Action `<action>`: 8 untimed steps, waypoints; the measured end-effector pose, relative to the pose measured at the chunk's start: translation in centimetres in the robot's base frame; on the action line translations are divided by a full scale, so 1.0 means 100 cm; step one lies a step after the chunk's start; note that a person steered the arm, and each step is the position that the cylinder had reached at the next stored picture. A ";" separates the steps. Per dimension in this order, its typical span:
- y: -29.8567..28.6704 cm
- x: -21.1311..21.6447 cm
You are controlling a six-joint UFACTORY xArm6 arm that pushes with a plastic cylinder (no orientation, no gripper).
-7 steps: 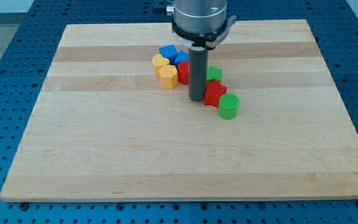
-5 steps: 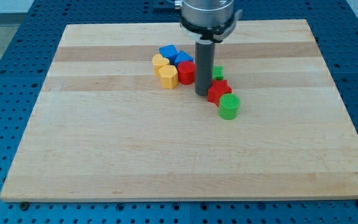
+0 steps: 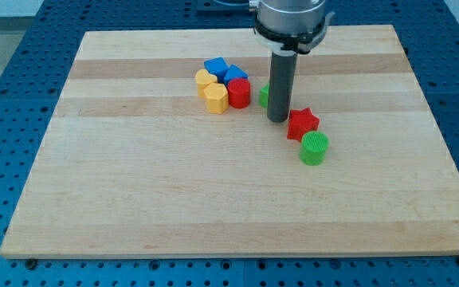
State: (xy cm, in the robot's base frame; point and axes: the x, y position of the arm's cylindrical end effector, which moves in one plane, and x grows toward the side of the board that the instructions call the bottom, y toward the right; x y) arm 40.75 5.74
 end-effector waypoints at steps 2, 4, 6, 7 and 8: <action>0.000 -0.010; 0.000 -0.015; 0.000 -0.022; 0.000 -0.023; -0.001 -0.023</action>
State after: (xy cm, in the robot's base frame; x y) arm 38.48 5.66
